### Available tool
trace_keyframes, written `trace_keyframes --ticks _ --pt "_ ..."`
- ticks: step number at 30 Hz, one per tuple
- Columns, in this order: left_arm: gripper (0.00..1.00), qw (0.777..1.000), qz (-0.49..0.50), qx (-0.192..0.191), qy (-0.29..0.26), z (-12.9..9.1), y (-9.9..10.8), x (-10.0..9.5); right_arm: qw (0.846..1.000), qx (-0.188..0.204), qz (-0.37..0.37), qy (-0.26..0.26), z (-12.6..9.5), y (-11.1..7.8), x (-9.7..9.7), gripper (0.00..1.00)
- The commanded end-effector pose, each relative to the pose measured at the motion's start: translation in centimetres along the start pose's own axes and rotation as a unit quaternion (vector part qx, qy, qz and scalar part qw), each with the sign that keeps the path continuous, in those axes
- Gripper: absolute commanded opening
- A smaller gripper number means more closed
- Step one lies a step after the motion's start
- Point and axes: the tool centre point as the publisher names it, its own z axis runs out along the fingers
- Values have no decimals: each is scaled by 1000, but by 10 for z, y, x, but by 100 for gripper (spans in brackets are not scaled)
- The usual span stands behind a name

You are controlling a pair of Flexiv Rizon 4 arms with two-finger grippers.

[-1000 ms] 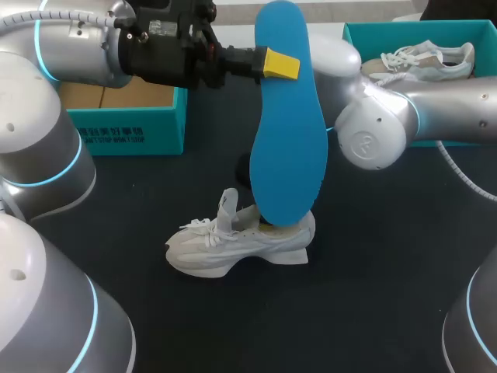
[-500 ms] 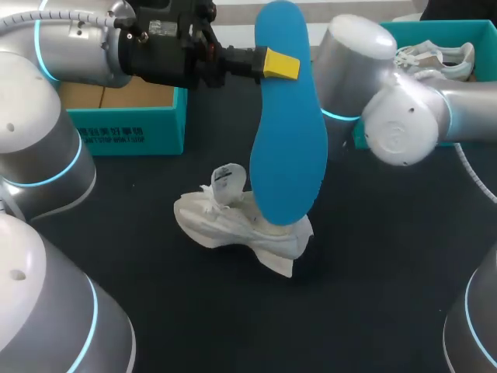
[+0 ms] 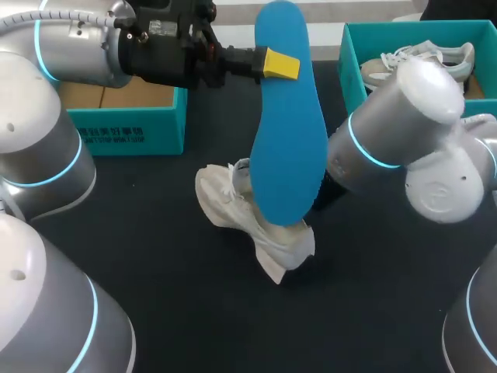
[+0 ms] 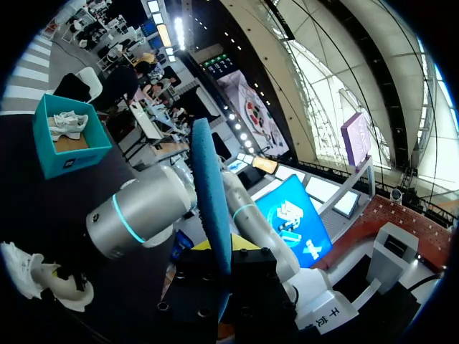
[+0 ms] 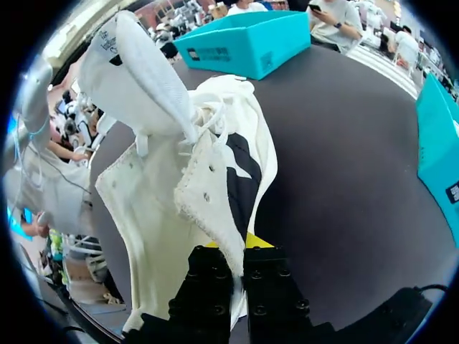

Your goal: Take the shoe out of the shoebox, open the shoe tongue, remove and reinsert the insole, then place the shoe into the shoebox

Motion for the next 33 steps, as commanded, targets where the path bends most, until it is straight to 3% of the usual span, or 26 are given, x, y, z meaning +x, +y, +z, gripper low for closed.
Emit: trace_keyframes --ticks 1,3,10,20,26,33 --pt "0 1000 0 0 -1 1 0 -1 995 -101 25 -10 -1 -6 2 0" --pt "0 1000 0 0 -1 1 0 -1 989 -132 59 -31 2 2 1 0" --pt "0 1000 0 0 -1 1 0 -1 982 -124 117 -74 18 16 15 0" --pt "0 1000 0 0 -1 1 0 -1 976 -129 157 -77 34 11 21 0" --pt "0 1000 0 0 -1 1 0 -1 970 -106 191 -107 46 -7 14 0" --pt "0 1000 0 0 -1 1 0 -1 958 -115 237 -115 57 -19 11 0"
